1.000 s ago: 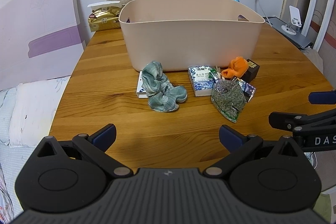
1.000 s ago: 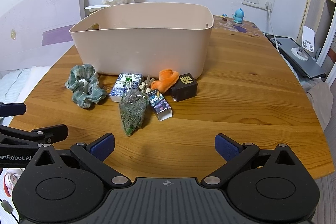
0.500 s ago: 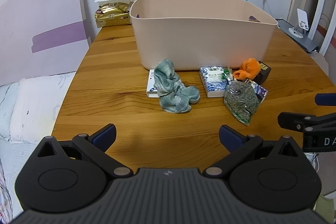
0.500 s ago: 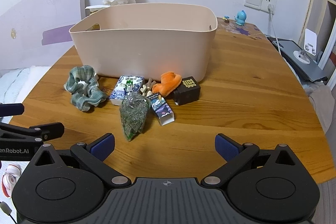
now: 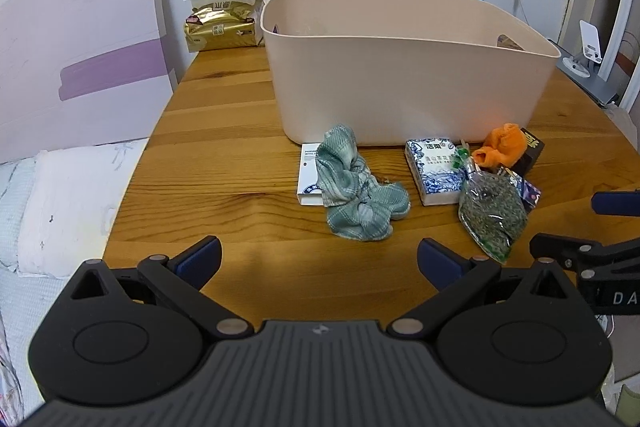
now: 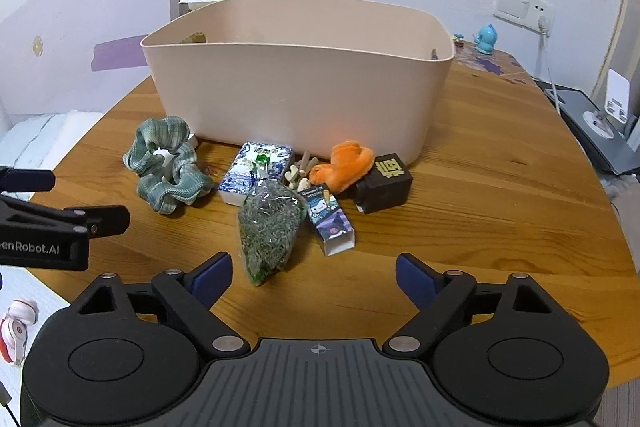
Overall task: Organize objects
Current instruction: 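Grasp the green plaid scrunchie with the left tool while the right tool grasps the green herb bag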
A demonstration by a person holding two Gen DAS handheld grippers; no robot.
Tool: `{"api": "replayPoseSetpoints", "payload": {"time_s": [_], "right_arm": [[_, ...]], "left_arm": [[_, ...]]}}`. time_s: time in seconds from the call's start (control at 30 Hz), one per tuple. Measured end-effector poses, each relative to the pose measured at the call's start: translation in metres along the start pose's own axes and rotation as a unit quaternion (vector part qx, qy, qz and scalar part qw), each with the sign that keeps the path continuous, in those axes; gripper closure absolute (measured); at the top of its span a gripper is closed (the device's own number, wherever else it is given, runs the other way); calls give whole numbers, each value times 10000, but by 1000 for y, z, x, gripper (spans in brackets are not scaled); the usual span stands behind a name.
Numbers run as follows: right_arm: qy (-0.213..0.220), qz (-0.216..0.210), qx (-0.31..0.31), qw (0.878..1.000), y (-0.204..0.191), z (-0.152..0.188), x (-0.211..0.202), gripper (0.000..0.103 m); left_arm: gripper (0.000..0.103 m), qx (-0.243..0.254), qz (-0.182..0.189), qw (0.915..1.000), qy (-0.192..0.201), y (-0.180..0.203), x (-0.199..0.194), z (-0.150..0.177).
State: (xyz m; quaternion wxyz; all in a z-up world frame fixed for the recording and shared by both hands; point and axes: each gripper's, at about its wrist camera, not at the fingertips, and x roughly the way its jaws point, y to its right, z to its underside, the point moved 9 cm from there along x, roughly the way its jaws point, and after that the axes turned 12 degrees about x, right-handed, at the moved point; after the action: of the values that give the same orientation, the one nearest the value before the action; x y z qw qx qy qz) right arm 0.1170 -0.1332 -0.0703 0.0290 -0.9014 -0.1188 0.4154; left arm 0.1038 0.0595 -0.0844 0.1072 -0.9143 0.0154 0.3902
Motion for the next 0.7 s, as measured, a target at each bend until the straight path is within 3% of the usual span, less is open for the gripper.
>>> {"api": "replayPoseSetpoints", "payload": {"time_s": [0.43,0.5,0.63,0.7], "right_arm": [[-362,-409,11,9985,-20,-2,31,37],[-439,-428,46,9981,-21,-2,37,41],[-508,-424,131,9977,-20,-4,49,49],[-472,-429,141,9979,-21,-6,50,59]], "left_arm": [[1,100,94,9999,15,-2,34,-10],[14,53,171,9998,10,-3,39,-10],[19,-57,331,9994,-18,-4,50,-11],[27,-81,412,9991,9,-4,53,-12]]}}
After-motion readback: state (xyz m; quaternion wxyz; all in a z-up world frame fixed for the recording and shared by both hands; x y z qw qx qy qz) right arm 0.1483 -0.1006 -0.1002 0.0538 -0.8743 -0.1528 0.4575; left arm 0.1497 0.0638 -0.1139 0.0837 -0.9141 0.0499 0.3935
